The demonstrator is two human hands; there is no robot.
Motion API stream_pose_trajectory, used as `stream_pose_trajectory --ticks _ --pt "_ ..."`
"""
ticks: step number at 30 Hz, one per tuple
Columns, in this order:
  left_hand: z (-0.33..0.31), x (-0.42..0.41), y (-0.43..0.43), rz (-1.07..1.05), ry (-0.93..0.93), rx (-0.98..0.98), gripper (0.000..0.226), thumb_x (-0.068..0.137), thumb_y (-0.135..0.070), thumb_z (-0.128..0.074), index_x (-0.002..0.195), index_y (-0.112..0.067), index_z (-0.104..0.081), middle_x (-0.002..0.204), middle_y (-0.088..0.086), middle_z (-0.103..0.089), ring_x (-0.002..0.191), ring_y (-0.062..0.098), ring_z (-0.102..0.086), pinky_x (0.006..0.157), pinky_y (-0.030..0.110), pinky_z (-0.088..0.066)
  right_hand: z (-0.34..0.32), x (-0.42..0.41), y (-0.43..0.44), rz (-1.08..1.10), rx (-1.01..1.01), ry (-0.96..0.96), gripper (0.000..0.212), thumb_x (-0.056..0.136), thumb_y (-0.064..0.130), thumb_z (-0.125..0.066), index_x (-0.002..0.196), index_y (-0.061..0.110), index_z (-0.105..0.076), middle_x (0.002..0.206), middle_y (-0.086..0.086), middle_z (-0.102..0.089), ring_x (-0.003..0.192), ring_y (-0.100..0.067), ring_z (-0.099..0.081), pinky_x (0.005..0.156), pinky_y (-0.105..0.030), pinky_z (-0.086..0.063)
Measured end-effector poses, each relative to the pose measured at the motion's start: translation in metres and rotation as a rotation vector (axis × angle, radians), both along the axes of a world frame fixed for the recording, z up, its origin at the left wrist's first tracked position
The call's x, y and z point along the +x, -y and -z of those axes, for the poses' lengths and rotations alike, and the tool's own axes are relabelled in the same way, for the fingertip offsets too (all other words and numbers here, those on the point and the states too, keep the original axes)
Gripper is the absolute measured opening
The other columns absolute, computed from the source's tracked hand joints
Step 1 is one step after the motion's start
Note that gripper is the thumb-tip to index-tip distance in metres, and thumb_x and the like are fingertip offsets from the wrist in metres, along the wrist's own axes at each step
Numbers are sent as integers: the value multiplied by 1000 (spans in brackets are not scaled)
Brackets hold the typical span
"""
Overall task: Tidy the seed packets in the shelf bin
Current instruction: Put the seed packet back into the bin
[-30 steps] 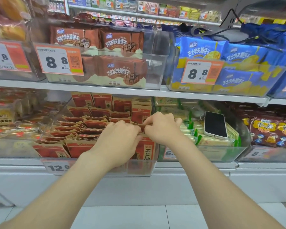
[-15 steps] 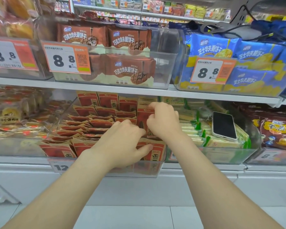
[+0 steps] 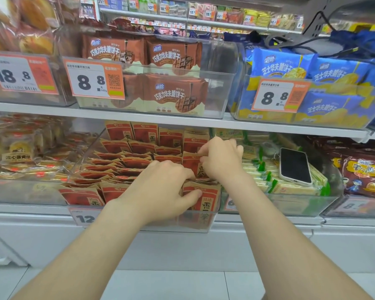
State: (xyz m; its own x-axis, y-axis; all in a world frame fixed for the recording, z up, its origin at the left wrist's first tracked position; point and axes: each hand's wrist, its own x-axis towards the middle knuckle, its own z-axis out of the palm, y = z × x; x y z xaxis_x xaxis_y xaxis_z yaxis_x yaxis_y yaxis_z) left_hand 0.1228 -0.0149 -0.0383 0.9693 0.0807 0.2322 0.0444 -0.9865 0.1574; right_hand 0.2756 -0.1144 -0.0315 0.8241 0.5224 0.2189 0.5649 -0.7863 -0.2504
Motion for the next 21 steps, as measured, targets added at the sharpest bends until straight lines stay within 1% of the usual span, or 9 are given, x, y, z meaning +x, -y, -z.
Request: stream_pose_trajectory --ticks 3,5,7,9,11,12,15,18,21 --pt "-6 -5 -2 -4 52 -158 50 95 -70 -44 114 -37 -77 98 -20 -75 95 3 -67 95 43 -56 -1 -5 12 -89 103 10 27 103 18 -68 124 31 -77 122 -3 -76 126 -30 -60 103 -45 -49" --pt "-11 -10 -3 -27 148 -261 42 101 -62 -47 107 -35 -79 97 -20 -75 94 2 -68 91 40 -57 -2 -11 21 -122 176 73 25 104 22 -67 126 30 -77 117 -5 -77 115 -31 -67 94 -46 -59" --pt "-15 -13 -2 -76 276 -330 30 106 -48 -52 105 -34 -78 97 -20 -73 95 0 -66 90 37 -57 -3 -16 30 -168 277 176 22 103 26 -67 122 27 -78 108 -1 -80 102 -29 -73 85 -46 -62" --pt "-17 -15 1 -135 405 -355 19 106 -34 -58 108 -31 -76 102 -20 -70 98 -1 -64 92 30 -55 -4 -23 37 -219 414 269 18 102 26 -68 116 23 -79 98 3 -80 91 -25 -74 79 -44 -61" --pt "-18 -15 5 -144 498 -359 15 104 -22 -62 113 -28 -73 109 -17 -66 103 0 -60 95 25 -50 -9 -33 44 -255 574 389 15 101 25 -69 112 19 -77 95 4 -78 86 -21 -72 75 -43 -59" --pt "-19 -15 9 -125 531 -357 17 102 -18 -64 116 -26 -72 114 -15 -65 107 0 -59 98 22 -48 -13 -39 48 -269 663 451 14 102 22 -70 113 17 -77 97 3 -78 86 -18 -72 76 -41 -59" --pt "-25 -17 25 -27 614 -376 34 98 -11 -69 130 -20 -67 132 -8 -60 125 2 -55 107 14 -41 -27 -58 59 -314 912 579 16 101 12 -74 116 8 -77 103 0 -78 89 -14 -71 81 -24 -56" --pt "-32 -22 45 31 665 -406 45 95 -15 -76 137 -19 -60 150 -3 -52 150 5 -41 119 19 -35 -37 -76 70 -317 1014 629 17 99 4 -75 116 4 -76 100 -1 -75 81 -7 -63 80 -14 -49" --pt "-37 -28 58 50 711 -417 48 94 -28 -81 135 -18 -58 154 -1 -53 156 8 -36 122 27 -36 -41 -86 79 -287 1104 535 17 98 5 -76 115 7 -77 95 3 -75 74 -3 -60 75 -14 -49"
